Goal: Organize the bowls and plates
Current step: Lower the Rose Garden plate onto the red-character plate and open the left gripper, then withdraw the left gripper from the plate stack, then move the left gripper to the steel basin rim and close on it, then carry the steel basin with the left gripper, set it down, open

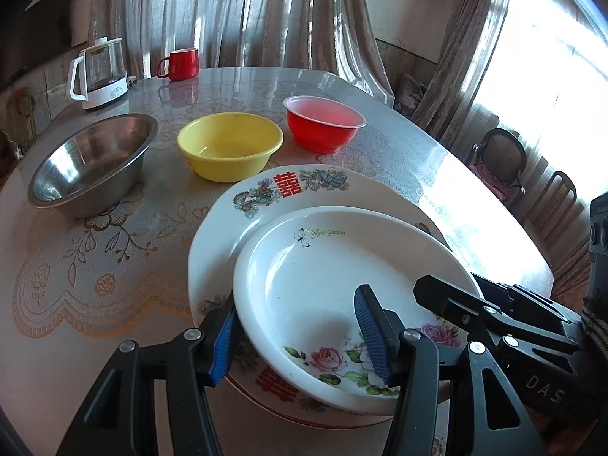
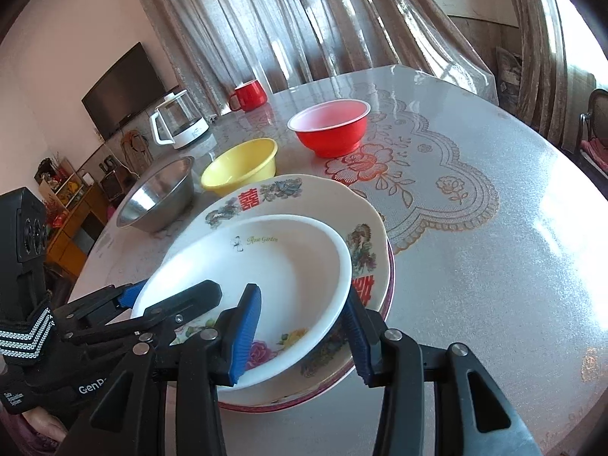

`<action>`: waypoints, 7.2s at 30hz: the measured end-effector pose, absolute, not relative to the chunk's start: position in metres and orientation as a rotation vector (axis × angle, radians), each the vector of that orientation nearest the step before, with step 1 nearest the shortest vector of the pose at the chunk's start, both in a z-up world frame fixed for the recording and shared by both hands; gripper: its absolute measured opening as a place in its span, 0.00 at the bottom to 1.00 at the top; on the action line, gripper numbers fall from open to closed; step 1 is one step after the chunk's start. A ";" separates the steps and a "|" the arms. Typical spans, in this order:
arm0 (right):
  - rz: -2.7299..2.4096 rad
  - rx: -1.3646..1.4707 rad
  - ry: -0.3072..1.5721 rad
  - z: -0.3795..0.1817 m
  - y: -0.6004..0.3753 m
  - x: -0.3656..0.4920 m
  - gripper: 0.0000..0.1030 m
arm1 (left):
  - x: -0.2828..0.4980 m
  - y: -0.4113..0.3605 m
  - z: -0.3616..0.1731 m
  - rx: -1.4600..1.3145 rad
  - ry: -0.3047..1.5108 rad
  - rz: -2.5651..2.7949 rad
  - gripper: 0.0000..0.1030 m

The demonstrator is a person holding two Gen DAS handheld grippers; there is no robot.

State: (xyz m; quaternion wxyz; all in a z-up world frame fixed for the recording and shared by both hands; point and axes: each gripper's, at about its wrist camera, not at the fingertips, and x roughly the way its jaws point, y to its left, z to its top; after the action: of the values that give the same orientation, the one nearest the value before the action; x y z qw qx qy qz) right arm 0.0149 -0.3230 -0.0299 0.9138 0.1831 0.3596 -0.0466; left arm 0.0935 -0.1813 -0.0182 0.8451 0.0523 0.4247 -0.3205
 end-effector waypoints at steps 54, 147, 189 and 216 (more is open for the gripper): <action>-0.154 0.337 0.754 -0.029 -0.311 0.019 0.54 | 0.068 -0.111 -0.003 0.060 0.840 -0.525 0.79; 0.204 0.070 0.916 -0.025 -0.196 0.336 0.34 | 0.272 -0.008 -0.027 -0.226 0.910 -0.291 0.32; 0.460 0.142 0.958 -0.038 -0.100 0.161 0.29 | 0.087 0.097 -0.024 -0.229 0.855 -0.165 0.37; 0.337 0.258 0.806 -0.009 -0.183 0.109 0.45 | 0.067 0.072 0.009 -0.123 0.788 -0.162 0.63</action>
State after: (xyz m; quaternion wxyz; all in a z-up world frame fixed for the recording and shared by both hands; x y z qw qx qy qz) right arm 0.1091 -0.1827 -0.0092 0.8980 0.1245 0.3894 0.1630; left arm 0.0669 0.0720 0.0091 0.9184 -0.0598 0.3831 -0.0786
